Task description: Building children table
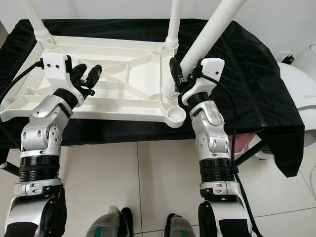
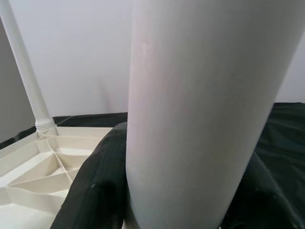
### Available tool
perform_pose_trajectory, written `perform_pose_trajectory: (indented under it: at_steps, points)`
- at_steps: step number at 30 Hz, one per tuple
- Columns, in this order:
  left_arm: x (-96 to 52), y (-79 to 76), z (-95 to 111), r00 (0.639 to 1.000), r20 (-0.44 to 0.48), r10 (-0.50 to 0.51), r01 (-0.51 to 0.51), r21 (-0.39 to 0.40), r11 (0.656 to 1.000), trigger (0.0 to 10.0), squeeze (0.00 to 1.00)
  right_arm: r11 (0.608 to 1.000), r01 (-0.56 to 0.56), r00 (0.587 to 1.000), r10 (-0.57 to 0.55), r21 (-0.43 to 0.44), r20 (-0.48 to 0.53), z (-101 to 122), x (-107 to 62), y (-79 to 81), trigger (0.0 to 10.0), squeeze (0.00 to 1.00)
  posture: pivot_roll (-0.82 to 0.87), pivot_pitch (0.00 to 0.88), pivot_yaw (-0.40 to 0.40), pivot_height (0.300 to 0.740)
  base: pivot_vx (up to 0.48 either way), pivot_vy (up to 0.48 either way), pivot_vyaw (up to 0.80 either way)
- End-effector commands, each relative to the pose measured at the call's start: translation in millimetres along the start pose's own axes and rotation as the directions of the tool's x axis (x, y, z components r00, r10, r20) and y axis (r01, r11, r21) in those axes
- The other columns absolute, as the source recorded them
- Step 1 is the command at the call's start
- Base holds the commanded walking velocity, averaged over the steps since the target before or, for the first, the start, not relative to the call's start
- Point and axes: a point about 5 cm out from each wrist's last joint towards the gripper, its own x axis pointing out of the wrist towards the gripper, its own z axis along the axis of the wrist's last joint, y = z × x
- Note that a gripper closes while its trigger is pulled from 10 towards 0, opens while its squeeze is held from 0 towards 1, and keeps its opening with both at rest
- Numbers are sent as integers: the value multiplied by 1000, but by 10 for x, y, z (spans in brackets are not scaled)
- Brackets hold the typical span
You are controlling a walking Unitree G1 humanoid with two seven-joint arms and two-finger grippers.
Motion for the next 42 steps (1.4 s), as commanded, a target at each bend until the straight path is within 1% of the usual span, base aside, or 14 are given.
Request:
perform_pose_trajectory:
  at_steps: [1, 3, 6, 10, 17, 20, 23, 26, 29, 30, 33, 36, 40, 42]
  points:
    - [-24, 98, -88, 969, -20, 245, -245, 2, 969, 10000, 0, 1000, 13, 1000, -13, -4, 5, -29, -27, -8, 10000, 0, -55, 79, -22, 740, 0, 0, 0]
    - [-13, 60, -109, 972, -17, 234, -234, 6, 972, 10000, 0, 1000, 18, 1000, -18, 2, 4, -62, -41, -2, 10000, 0, -55, 72, -13, 740, 0, 0, 0]
    - [-7, 51, -121, 971, -14, 238, -238, 0, 971, 10000, 0, 1000, 19, 1000, -19, -5, 4, -89, -53, 5, 10000, 0, -53, 68, -8, 740, 0, 0, 0]
    - [-3, 52, -125, 970, -11, 241, -241, 4, 971, 10000, 0, 1000, 23, 1000, -23, -6, 2, -117, -63, 6, 10000, 0, -55, 65, -2, 740, 0, 0, 0]
    - [-45, 57, -182, 968, -22, 249, -249, 4, 968, 10000, 0, 999, 41, 999, -41, -13, -1, -173, -86, 10, 10000, 0, -63, 63, 13, 740, 0, 0, 0]
    - [-88, 83, -183, 967, -9, 256, -256, 23, 966, 10000, 0, 998, 46, 999, -47, -32, -5, -191, -120, -8, 10000, 0, -64, 72, 11, 740, 0, 0, 0]
    - [-185, 114, -215, 960, 8, 279, -279, 54, 959, 10000, 0, 996, 49, 999, -50, -68, -15, -228, -192, -47, 10000, 0, -59, 78, 7, 740, 0, 0, 0]
    - [-264, 92, -266, 961, 9, 278, -277, 92, 956, 10000, 0, 994, 50, 998, -53, -96, -28, -271, -257, -58, 10000, 0, -52, 81, 8, 740, 0, 0, 0]
    - [-290, 78, -278, 961, 9, 278, -278, 95, 956, 10000, 0, 994, 52, 998, -55, -95, -29, -276, -279, -53, 10000, 0, -51, 81, 10, 740, 0, 0, 0]
    - [-327, 58, -285, 960, 11, 280, -280, 97, 955, 10000, 0, 993, 48, 998, -51, -104, -27, -276, -307, -36, 10000, 0, -50, 82, 13, 740, 0, 0, 0]
    - [-359, 38, -287, 960, 16, 280, -280, 92, 956, 10000, 0, 993, 44, 999, -47, -111, -22, -271, -330, -16, 10000, 0, -50, 88, 15, 740, 0, 0, 0]
    - [-445, -12, -317, 959, 20, 282, -283, 101, 954, 10000, 0, 991, 45, 999, -47, -130, -6, -266, -404, 49, 10000, 0, -52, 98, 20, 740, 0, 0, 0]
    - [-496, -25, -331, 958, 20, 287, -287, 116, 951, 10000, 0, 987, 63, 998, -64, -149, 2, -278, -479, 80, 10000, 0, -51, 105, 23, 740, 0, 0, 0]
    - [-543, -4, -315, 952, 28, 304, -305, 135, 943, 10000, 0, 987, 74, 997, -73, -144, 6, -278, -527, 103, 10000, 0, -55, 113, 29, 740, 0, 0, 0]
